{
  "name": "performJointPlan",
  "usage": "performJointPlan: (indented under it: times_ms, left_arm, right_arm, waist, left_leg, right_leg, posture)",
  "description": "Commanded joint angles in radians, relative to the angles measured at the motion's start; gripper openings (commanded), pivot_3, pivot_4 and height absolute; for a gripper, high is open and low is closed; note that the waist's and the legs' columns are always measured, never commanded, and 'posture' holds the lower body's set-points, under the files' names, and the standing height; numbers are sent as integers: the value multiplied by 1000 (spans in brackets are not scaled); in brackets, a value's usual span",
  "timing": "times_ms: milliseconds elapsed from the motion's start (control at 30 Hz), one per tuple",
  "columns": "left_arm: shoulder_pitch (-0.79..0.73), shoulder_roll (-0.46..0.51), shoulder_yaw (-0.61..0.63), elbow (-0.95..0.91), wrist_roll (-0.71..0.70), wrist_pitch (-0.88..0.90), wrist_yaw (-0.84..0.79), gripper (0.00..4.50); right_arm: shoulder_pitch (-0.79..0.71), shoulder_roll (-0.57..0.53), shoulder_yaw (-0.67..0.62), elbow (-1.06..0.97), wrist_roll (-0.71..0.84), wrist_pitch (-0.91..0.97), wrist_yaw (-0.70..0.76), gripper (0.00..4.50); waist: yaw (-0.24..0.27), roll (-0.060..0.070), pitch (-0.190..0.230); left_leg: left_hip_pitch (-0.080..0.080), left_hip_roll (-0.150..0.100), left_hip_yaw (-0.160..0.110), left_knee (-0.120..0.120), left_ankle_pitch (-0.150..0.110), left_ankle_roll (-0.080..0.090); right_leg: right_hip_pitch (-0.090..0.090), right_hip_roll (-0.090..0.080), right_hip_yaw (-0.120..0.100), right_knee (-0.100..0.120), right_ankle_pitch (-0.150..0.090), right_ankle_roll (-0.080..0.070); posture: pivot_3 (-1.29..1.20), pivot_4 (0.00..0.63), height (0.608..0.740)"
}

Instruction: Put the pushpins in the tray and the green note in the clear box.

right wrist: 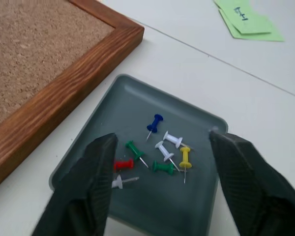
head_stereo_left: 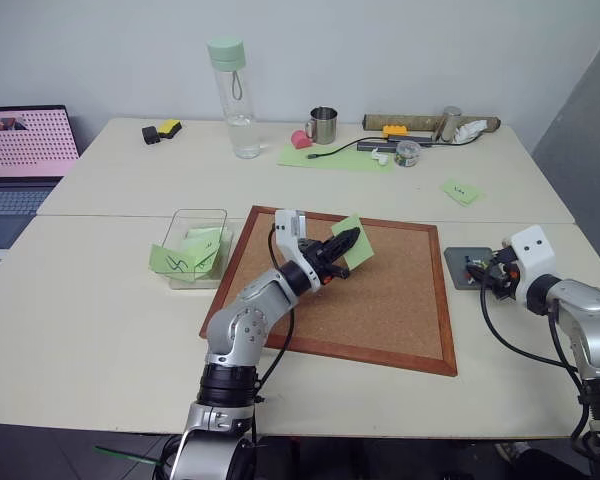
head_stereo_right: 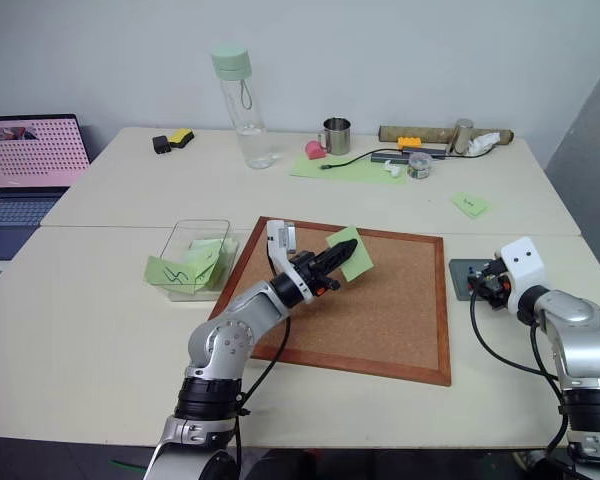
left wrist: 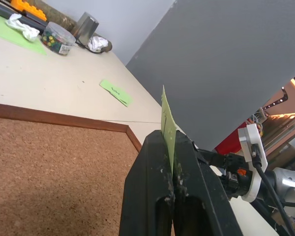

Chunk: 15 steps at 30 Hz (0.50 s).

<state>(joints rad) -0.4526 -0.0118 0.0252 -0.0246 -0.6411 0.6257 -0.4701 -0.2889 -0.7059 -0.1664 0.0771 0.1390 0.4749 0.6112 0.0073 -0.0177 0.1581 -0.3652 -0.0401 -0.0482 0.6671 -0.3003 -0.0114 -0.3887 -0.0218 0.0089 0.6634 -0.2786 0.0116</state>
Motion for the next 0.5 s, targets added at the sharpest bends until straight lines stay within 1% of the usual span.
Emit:
performJointPlan:
  times_ms: [33, 67, 133, 267, 300, 433, 500]
  left_arm:
    - [1, 46, -1, -125, 5, 0, 6, 0]
    - [6, 63, 1, -151, 8, 3, 11, 0]
    - [27, 109, 12, -218, 28, 10, 39, 0]
    - [54, 173, 51, -296, 98, -17, 134, 0]
    - [53, 186, 75, -306, 129, -29, 179, 0]
    - [53, 246, 147, -333, 251, -79, 309, 0]
    - [54, 288, 157, -324, 327, -114, 348, 0]
  right_arm:
    - [-28, -59, -33, -88, 31, -87, 77, 4000]
    - [-32, -68, -31, -105, 47, -96, 105, 4000]
    - [-70, -73, -31, -183, 139, -65, 189, 4000]
    - [-157, -118, -3, -334, 292, 48, 324, 4000]
    - [-185, -131, 10, -368, 327, 82, 354, 4000]
    - [-286, -146, 56, -429, 410, 166, 399, 4000]
    - [-319, -138, 68, -437, 437, 193, 404, 4000]
  waist:
    - [-1, 0, 0]
    - [-3, 0, 0]
    - [-7, 0, 0]
    - [-12, 1, 1]
    - [-9, 0, 2]
    - [-4, -3, 3]
    - [-1, -4, 3]
  left_leg:
    - [0, 0, 0, 0, 0, 0]
    - [0, 0, 0, 0, 0, 0]
    - [0, 0, 0, 0, 0, 0]
    - [1, 1, 0, -1, 0, 0]
    - [1, 0, -1, -1, 0, 0]
    - [0, 0, -2, 0, -1, 3]
    - [0, 0, -2, 0, -2, 3]
  right_leg:
    - [0, 0, 0, 0, 0, 0]
    - [0, 0, 0, 0, 0, 0]
    - [0, 0, 0, 0, 0, 0]
    - [0, 1, 0, 0, 0, 0]
    - [0, 1, 0, 0, 0, 0]
    - [0, 1, -1, -1, 0, 0]
    - [0, 1, -1, -1, 0, 0]
  posture:
    - [0, 150, 740]
    - [0, 150, 740]
    - [0, 150, 740]
    - [0, 150, 740]
    - [0, 150, 740]
    - [0, 150, 740]
    - [0, 150, 740]
